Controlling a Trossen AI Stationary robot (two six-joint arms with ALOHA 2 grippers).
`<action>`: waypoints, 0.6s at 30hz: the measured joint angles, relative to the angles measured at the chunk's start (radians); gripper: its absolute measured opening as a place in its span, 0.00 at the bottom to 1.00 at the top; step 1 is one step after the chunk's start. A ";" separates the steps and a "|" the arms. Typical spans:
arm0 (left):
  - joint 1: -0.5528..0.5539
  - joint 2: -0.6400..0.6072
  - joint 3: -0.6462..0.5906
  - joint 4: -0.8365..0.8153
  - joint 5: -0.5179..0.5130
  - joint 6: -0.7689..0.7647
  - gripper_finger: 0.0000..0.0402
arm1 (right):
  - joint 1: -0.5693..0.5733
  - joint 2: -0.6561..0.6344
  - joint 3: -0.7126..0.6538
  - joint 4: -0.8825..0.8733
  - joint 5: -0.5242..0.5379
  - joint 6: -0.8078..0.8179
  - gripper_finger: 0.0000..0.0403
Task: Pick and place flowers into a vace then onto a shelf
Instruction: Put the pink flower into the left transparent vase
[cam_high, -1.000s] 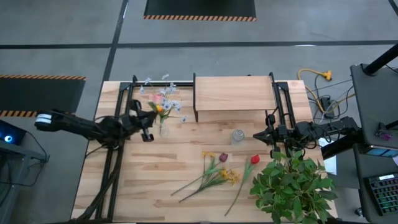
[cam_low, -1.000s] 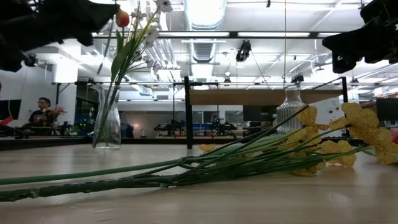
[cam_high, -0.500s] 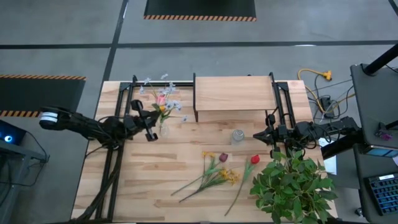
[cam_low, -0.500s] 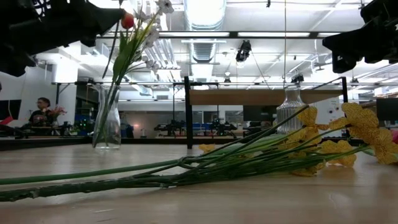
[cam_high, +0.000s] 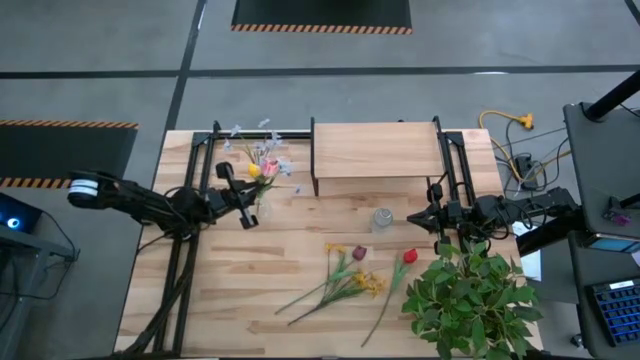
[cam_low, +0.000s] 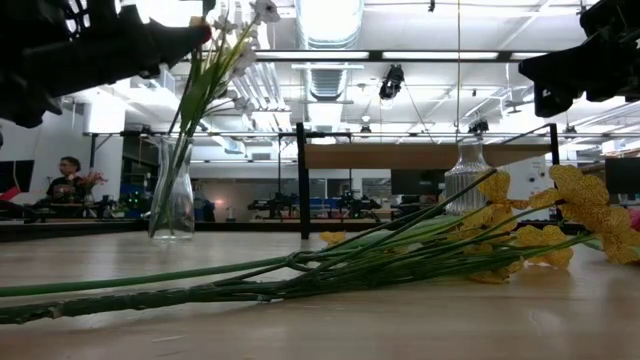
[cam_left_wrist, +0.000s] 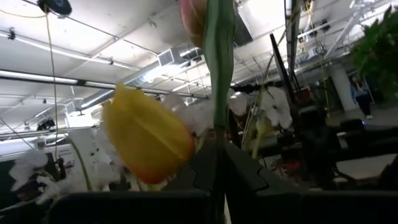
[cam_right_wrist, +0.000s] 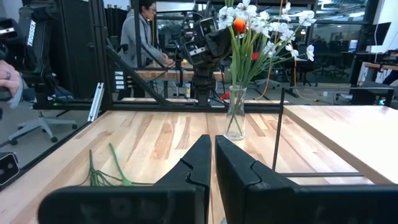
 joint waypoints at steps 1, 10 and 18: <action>0.000 0.010 -0.001 0.000 0.000 0.003 0.00 | 0.000 0.000 0.000 0.001 0.000 0.000 0.03; 0.005 0.088 -0.017 -0.010 -0.002 0.029 0.00 | 0.000 0.000 0.000 0.001 0.000 0.000 0.03; 0.004 0.094 -0.028 -0.011 -0.040 0.033 0.00 | 0.000 0.000 0.000 0.001 0.000 0.000 0.03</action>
